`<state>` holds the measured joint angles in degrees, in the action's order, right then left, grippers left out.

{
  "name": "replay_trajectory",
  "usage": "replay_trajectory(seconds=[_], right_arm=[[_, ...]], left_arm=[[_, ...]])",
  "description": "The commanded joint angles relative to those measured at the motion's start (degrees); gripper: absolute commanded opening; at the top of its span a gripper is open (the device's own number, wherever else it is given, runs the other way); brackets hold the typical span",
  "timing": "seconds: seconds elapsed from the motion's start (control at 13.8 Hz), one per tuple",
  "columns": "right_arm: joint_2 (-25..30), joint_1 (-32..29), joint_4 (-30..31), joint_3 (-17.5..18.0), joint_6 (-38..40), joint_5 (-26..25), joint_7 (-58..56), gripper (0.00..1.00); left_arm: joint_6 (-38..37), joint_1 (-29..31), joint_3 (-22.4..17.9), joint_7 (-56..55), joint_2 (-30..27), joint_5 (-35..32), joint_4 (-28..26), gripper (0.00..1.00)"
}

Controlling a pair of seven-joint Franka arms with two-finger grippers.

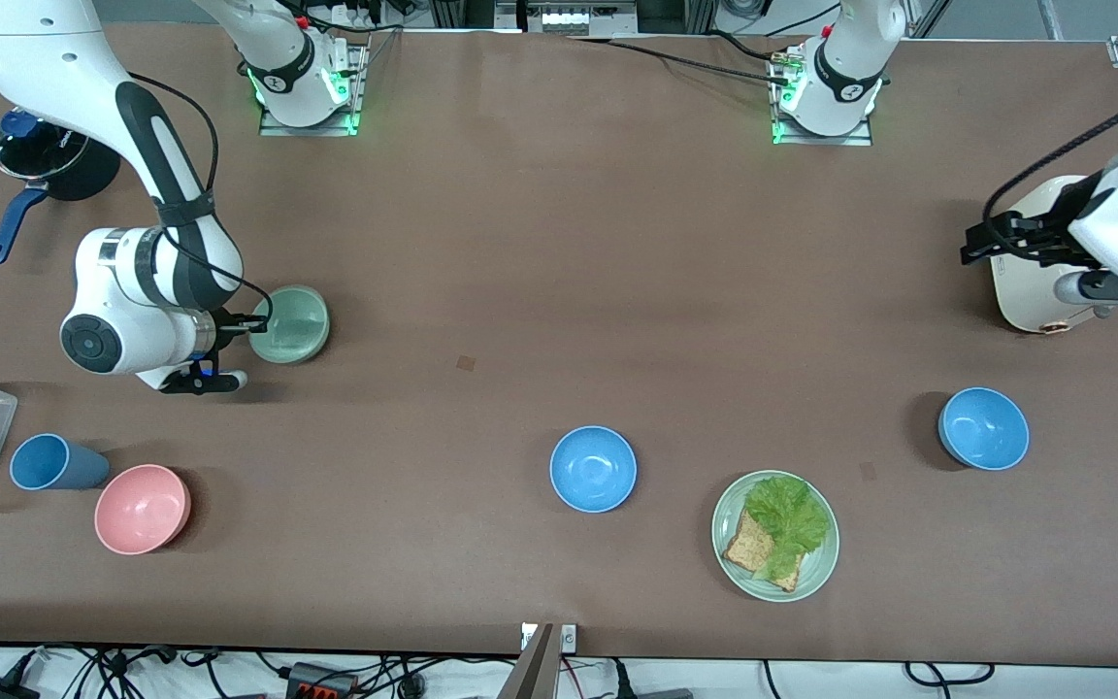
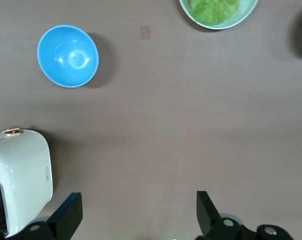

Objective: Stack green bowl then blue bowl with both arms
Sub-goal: 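Grasp the rim of the green bowl with the right gripper, then carry the green bowl to mid-table while the left gripper reaches the blue bowl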

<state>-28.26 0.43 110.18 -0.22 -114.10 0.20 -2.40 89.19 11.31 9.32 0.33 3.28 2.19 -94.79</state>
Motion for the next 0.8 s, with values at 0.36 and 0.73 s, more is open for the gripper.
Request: replay_trajectory(seconds=[0.36, 0.73], right_arm=[[0.7, 1.5, -8.5, 14.4, 4.7, 2.2, 2.2, 0.0], [-4.4, 16.1, -14.4, 15.3, 4.5, 4.3, 16.3, 0.0]], left_arm=[[0.5, 6.5, 0.0, 0.4, 8.1, -5.5, 2.0, 1.0], [12.5, 12.7, 0.0, 0.5, 18.2, -9.0, 2.0, 1.0]])
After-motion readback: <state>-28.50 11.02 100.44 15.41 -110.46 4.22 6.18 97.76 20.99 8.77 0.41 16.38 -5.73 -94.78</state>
